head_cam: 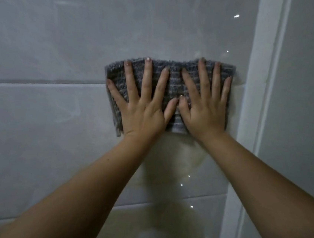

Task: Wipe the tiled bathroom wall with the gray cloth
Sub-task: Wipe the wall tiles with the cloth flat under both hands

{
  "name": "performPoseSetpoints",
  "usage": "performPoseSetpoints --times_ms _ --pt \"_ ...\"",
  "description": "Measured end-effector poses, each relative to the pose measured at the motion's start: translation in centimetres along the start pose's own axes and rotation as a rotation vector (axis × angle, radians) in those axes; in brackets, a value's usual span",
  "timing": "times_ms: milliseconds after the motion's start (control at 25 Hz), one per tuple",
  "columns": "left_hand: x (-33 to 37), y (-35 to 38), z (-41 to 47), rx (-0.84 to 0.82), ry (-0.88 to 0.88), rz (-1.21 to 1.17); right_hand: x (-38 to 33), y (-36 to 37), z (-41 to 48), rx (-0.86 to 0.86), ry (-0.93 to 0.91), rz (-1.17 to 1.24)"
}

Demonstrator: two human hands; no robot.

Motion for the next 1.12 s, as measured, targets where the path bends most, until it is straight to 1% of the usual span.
performPoseSetpoints --times_ms 80,160,280,360,440,560,640,760,880,1000,1120 --pt "1.7 0.1 0.0 0.006 0.014 -0.005 1.7 -0.2 -0.7 0.035 0.057 -0.017" --pt "3.1 0.7 -2.5 0.001 0.08 -0.022 2.4 0.2 -3.8 0.051 0.123 -0.012" --pt "4.7 1.9 -8.1 -0.048 0.183 -0.021 2.3 1.1 -10.5 -0.04 0.127 -0.007" --pt "5.1 2.1 -10.4 -0.063 0.216 -0.005 1.9 1.2 -12.8 -0.1 0.106 -0.019" --pt "5.0 1.6 -8.9 -0.037 0.199 -0.048 1.9 0.8 -10.3 -0.126 0.062 -0.009" --pt "4.3 0.4 -2.7 0.004 0.069 -0.103 3.0 -0.3 -2.7 -0.098 0.033 0.012" --pt "4.3 0.5 -0.8 -0.011 0.059 -0.081 3.8 -0.4 -1.2 -0.061 0.048 -0.015" --pt "4.1 0.9 -4.1 -0.007 0.145 -0.071 3.7 0.4 -6.6 -0.027 0.098 -0.026" --pt "2.8 1.5 -9.5 -0.008 0.211 -0.044 2.0 1.6 -11.8 -0.071 0.13 -0.04" --pt "0.8 1.5 -11.5 0.005 0.22 -0.065 -0.4 2.1 -12.6 -0.037 0.175 -0.018" --pt "-1.7 1.2 -12.3 0.031 0.192 -0.068 -2.9 2.5 -13.0 -0.01 0.163 -0.014"
Point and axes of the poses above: each hand's wrist, its own z-axis towards the middle knuckle, its own y-axis out of the palm, x = y × z, the point moved 8 cm from there along z, towards the middle knuckle, and after that the axes turned 7 degrees about z, right-handed, at the moved point
